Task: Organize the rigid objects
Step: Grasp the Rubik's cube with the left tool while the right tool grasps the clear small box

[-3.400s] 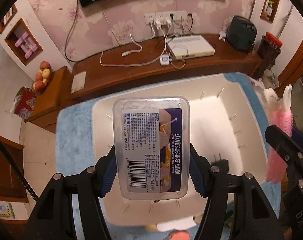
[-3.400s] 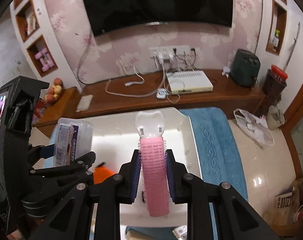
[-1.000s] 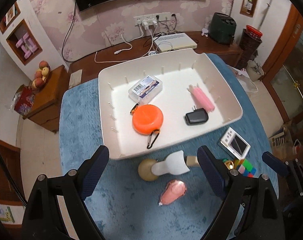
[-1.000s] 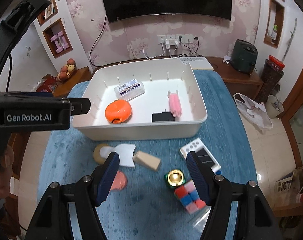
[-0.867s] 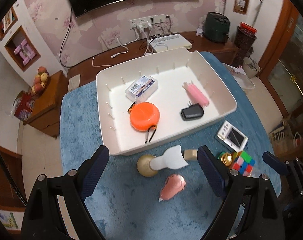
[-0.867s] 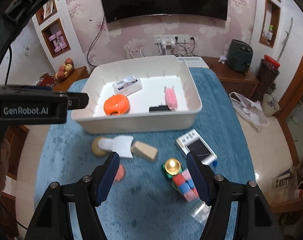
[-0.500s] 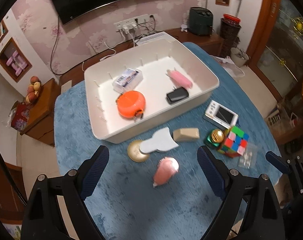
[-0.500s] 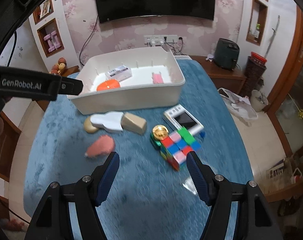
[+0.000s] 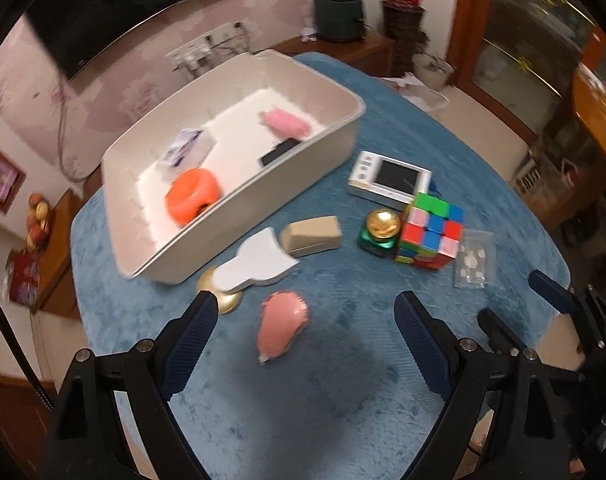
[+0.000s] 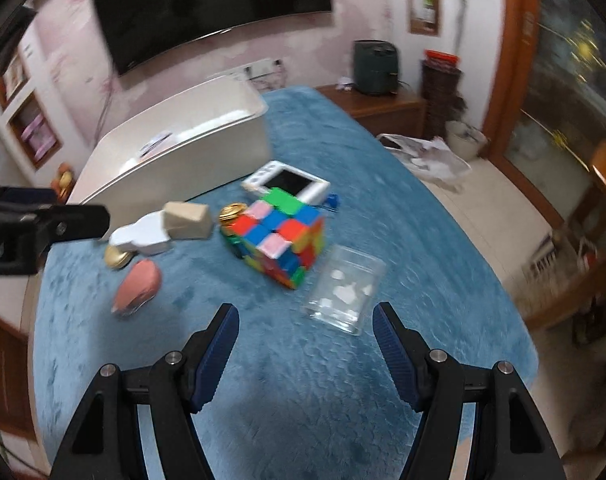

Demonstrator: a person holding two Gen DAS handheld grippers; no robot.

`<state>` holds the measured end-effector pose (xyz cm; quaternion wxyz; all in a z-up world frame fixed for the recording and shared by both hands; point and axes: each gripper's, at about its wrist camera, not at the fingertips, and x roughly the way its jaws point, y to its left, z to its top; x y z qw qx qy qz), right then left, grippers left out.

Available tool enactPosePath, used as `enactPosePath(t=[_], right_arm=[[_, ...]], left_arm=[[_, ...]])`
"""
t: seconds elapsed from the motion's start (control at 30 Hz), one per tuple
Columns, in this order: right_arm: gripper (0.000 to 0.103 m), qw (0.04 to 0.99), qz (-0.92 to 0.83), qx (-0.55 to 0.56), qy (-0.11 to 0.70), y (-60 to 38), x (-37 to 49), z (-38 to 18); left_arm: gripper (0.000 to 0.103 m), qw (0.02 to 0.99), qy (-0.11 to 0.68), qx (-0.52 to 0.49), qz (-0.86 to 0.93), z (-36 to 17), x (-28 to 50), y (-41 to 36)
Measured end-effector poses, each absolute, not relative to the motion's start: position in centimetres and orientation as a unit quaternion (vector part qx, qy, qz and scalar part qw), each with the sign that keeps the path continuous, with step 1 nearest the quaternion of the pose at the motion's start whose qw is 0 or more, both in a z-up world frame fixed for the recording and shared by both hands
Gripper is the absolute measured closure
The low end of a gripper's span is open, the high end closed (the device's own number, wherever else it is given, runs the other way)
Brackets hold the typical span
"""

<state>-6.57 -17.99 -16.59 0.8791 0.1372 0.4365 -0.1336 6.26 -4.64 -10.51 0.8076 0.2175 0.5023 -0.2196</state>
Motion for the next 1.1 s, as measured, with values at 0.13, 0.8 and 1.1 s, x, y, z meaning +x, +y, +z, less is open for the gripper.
enactPosePath(t=[0.13, 0.8, 1.1], right_arm=[[0.033, 0.877, -0.166, 0.168, 0.419, -19.2, -6.8, -18.4], [0.052, 0.869, -0.212, 0.159, 0.418, -21.0, -4.3, -23.0], [0.049, 0.87, -0.203, 0.157, 0.421, -21.8, -4.3, -22.9]], left_arm=[[0.012, 0.798, 0.494, 0.244, -0.245, -11.3, 6.2, -7.3], [0.012, 0.746, 0.52, 0.295, -0.292, -16.3, 8.6, -15.0], [0.012, 0.72, 0.537, 0.307, -0.314, -17.7, 8.4, -17.3]])
